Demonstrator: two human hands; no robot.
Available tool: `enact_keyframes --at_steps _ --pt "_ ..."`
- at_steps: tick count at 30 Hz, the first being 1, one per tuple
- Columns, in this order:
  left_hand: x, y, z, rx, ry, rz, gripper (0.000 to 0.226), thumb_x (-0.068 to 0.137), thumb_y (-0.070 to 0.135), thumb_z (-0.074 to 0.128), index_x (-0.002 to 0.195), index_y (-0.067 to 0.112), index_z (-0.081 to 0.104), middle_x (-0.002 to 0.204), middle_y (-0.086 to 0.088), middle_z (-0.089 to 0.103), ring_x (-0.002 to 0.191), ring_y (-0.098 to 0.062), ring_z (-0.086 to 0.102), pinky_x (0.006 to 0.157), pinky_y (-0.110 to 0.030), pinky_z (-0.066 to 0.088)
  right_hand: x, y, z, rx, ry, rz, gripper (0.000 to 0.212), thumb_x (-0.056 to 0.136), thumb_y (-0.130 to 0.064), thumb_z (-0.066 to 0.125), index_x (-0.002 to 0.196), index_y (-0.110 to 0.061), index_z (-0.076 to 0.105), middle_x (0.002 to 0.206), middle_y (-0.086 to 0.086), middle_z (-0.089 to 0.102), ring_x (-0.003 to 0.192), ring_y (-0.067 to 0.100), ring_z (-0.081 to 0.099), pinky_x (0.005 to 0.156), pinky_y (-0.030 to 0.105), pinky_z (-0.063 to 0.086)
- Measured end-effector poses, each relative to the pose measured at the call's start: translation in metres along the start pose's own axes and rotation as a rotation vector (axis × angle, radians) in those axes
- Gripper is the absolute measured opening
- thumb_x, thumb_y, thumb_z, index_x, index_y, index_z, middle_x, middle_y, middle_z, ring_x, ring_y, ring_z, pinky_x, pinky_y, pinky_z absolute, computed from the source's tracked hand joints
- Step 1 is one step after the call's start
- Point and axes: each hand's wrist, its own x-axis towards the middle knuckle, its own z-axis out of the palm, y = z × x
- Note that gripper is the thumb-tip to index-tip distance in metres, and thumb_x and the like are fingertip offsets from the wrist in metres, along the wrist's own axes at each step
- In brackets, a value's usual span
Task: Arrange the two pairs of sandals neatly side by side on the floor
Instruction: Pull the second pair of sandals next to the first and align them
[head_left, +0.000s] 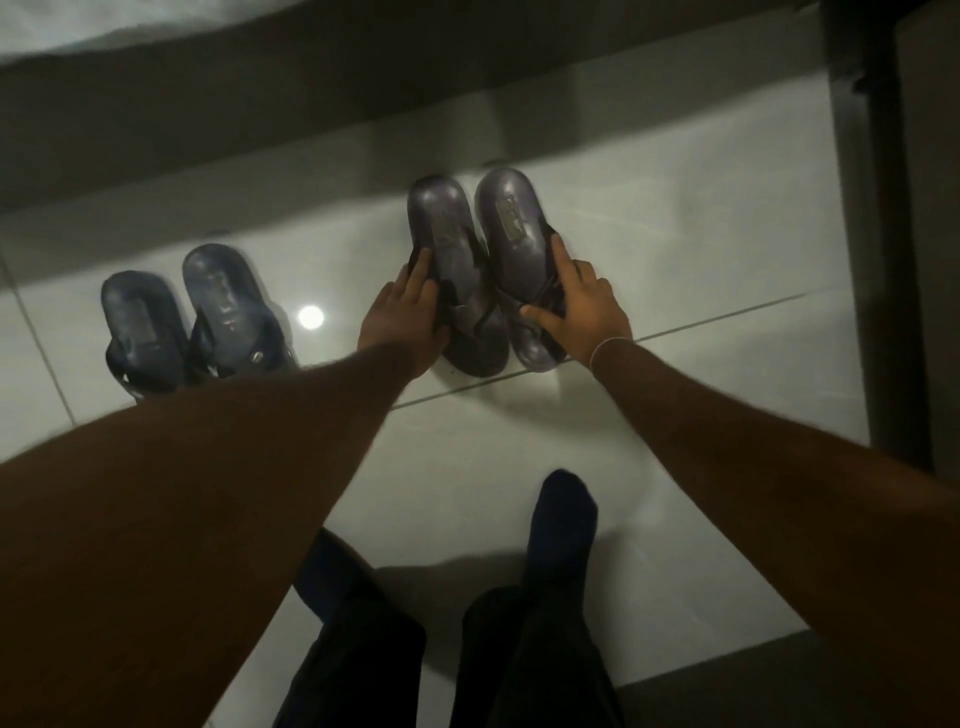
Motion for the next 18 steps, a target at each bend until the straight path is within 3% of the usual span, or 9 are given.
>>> enact_keyframes --at_steps 6,18 --pt "-0.002 0.0 0.0 0.012 0.016 0.01 0.069 0.1 0.033 0.07 0.16 0.011 0.043 0.183 -0.008 0.009 0.16 -0.038 0.031 0.128 -0.05 0.035 0.005 0.002 0.0 0.078 0.019 0.048 0.117 0.086 -0.063 0.076 0.171 -0.026 0.005 0.16 0.01 0.044 0.134 0.04 0.052 0.107 0.055 0.049" --pt "-0.01 -0.003 0.019 0.069 0.043 0.028 0.07 0.099 0.05 0.067 0.156 0.014 0.045 0.183 -0.007 0.01 0.163 -0.038 0.03 0.129 -0.053 0.034 0.01 -0.001 -0.001 0.123 0.053 0.043 0.113 0.085 -0.057 0.08 0.171 -0.021 0.014 0.162 0.011 0.043 0.136 0.042 0.05 0.11 0.053 0.046"
